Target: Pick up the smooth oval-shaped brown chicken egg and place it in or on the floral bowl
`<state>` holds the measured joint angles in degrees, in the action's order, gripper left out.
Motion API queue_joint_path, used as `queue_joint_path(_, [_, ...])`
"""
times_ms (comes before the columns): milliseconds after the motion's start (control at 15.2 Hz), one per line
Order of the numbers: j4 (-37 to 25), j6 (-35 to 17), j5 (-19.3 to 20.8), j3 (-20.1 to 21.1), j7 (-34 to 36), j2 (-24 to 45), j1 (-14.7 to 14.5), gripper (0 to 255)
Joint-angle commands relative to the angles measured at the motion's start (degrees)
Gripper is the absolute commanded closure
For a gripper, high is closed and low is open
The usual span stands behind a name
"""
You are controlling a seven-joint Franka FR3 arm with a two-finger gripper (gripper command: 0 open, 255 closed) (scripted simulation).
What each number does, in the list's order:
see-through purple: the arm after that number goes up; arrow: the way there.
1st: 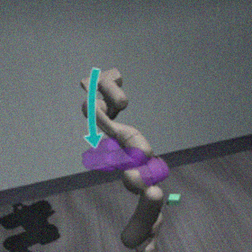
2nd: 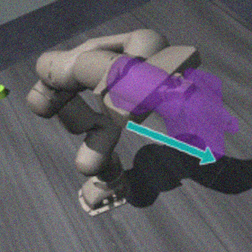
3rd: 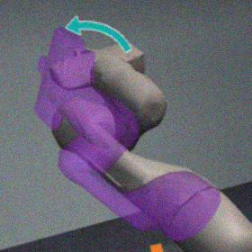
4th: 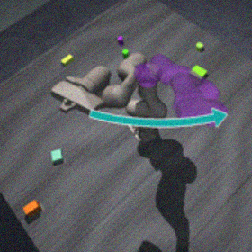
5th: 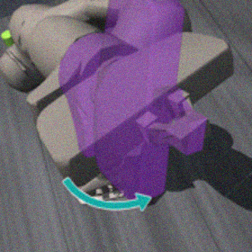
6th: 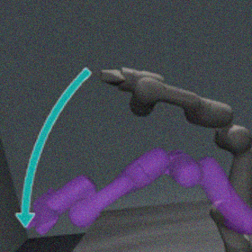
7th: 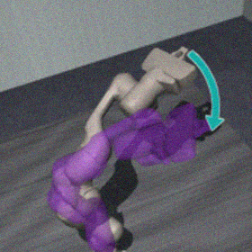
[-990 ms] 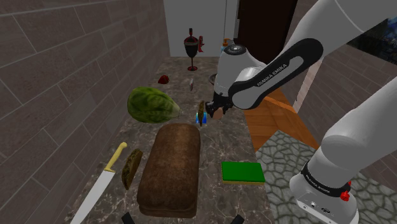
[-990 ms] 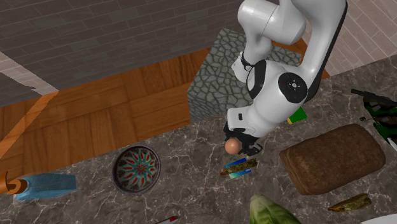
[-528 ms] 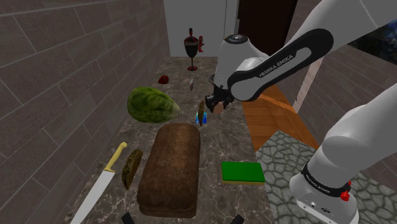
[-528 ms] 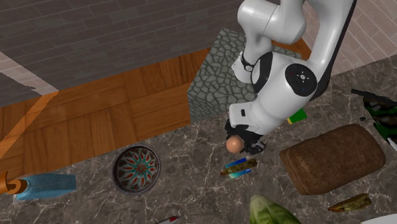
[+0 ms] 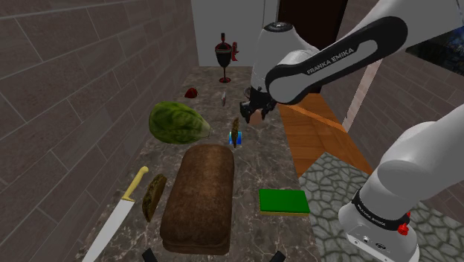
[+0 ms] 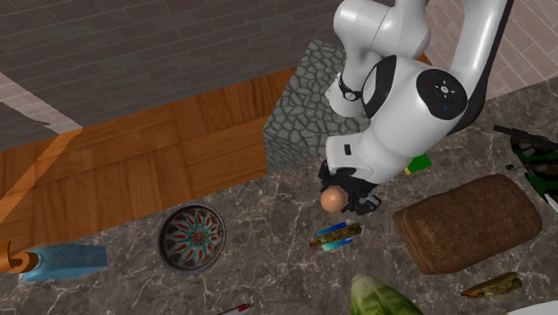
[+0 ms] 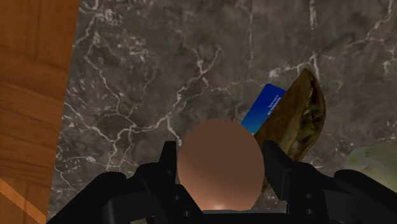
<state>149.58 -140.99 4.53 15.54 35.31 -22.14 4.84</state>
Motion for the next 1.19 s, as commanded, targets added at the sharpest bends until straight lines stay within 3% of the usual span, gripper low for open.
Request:
queue_joint_path(0, [-0.69,1.79,-0.45,-0.35,-0.57,-1.11,-0.26,255])
queue_joint_path(528, [-4.12,7.89,-1.44,-1.2,-1.97,-3.87,-0.82,255])
queue_joint_path(1122, [-14.88,5.54,1.19,-8.22,-11.89,8.52,4.49,255])
